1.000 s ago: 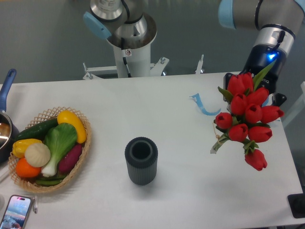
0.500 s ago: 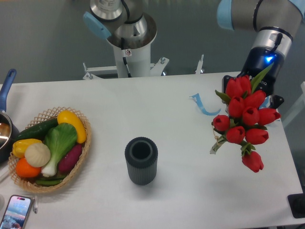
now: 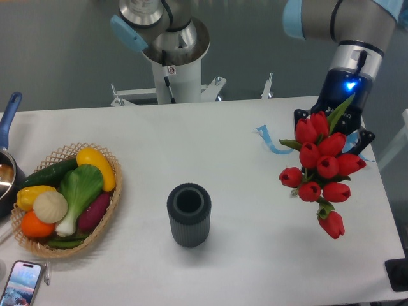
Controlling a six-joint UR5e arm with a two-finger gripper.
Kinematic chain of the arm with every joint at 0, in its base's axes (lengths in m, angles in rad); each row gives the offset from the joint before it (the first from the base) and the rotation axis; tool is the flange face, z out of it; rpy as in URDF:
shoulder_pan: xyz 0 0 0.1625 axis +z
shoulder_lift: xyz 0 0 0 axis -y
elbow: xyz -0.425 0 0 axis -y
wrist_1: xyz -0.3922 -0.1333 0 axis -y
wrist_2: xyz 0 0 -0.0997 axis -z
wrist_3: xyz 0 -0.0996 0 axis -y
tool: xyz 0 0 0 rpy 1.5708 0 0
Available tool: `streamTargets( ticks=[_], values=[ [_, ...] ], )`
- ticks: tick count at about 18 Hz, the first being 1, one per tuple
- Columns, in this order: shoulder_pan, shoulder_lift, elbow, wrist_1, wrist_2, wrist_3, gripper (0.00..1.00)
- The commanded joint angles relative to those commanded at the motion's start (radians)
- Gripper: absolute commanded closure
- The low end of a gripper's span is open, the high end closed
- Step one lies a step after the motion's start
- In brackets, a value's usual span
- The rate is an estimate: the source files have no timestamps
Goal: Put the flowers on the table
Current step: 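Carry the tulips inward and lower them toward the table surface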
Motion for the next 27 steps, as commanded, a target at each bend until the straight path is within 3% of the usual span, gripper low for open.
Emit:
streamTargets(
  ticks=[3, 8, 10, 13, 20, 27],
  values=[
    [-0.015, 0.0, -0.015, -0.002, 0.078, 0.003, 0.57],
    [-0.042, -0.001, -0.106, -0.002, 0.247, 0.124, 0.57],
    [-0.043, -0.011, -0.115, -0.003, 0.319, 0.147, 0.57],
    [-0.072, -0.031, -0.112, -0.005, 0.446, 0.187, 0.57],
    [-0.106, -0.093, -0.084, 0.002, 0.529, 0.221, 0.57],
    [-0.126, -0.196, -0.005, 0.0, 0.597, 0.218, 0.57]
  ],
)
